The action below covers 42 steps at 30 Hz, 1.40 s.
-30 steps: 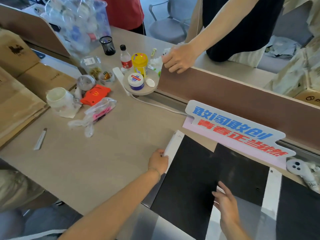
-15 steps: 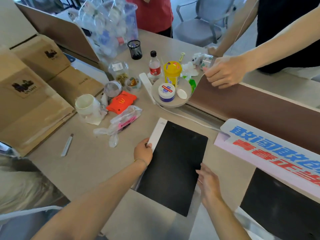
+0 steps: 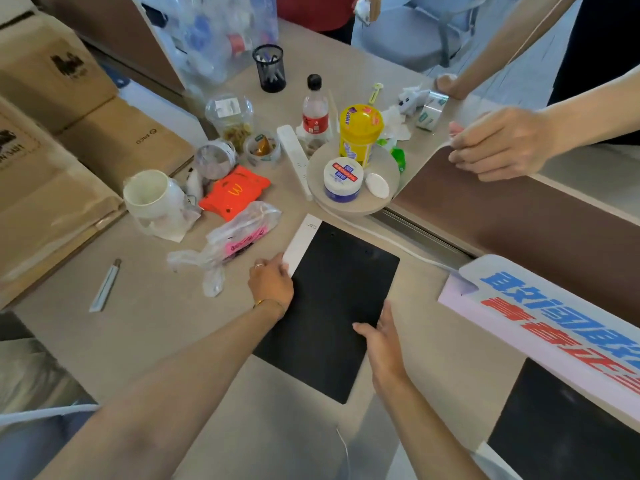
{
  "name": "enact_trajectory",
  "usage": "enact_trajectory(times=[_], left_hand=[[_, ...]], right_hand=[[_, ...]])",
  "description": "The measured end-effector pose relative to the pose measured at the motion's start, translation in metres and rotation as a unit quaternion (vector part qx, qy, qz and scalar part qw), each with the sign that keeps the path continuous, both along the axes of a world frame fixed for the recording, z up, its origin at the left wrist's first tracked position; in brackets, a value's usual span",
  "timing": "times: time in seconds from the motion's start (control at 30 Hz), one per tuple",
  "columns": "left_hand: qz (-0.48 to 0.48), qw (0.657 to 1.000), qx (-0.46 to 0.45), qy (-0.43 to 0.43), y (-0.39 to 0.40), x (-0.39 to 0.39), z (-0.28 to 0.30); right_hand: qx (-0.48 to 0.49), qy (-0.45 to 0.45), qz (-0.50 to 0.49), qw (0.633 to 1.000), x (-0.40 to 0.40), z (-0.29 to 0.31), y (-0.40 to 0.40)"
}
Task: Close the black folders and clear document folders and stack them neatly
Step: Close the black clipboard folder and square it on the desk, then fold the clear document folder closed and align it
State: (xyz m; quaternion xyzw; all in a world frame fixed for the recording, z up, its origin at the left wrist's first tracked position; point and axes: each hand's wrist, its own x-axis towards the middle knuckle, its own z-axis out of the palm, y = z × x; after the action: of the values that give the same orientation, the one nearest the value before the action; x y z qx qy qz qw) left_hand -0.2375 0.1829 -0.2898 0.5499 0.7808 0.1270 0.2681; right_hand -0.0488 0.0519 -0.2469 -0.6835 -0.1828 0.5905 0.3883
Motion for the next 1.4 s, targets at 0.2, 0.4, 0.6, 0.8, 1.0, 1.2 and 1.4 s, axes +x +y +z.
enact_trajectory(times=[0.2, 0.4, 0.6, 0.8, 1.0, 1.2, 1.4], left_hand=[[-0.011, 1.000, 0.002, 0.012, -0.005, 0.003, 0.019], [0.102, 0.982, -0.001, -0.159, -0.041, 0.037, 0.069], [0.004, 0.964, -0.018, -0.266, -0.124, 0.091, 0.102], [-0.102, 0.963, -0.076, -0.237, -0.213, 0.135, 0.100], [-0.155, 0.960, -0.143, -0.182, -0.281, 0.152, 0.068], [-0.155, 0.967, -0.170, -0.106, -0.338, 0.156, 0.053], [-0.225, 0.950, -0.184, -0.111, -0.412, 0.181, 0.034]], right_hand=[[0.016, -0.003, 0.016, 1.000, 0.003, 0.032, -0.004], [0.038, -0.043, -0.003, 0.998, 0.033, 0.060, -0.050], [0.056, -0.075, -0.034, 0.995, 0.071, 0.099, -0.119], [0.070, -0.078, -0.118, 0.987, 0.109, 0.113, -0.205], [0.042, -0.100, -0.133, 0.985, 0.143, 0.099, -0.302], [-0.008, -0.163, -0.168, 0.972, 0.179, 0.059, -0.386], [-0.040, -0.156, -0.109, 0.981, 0.183, 0.029, -0.425]])
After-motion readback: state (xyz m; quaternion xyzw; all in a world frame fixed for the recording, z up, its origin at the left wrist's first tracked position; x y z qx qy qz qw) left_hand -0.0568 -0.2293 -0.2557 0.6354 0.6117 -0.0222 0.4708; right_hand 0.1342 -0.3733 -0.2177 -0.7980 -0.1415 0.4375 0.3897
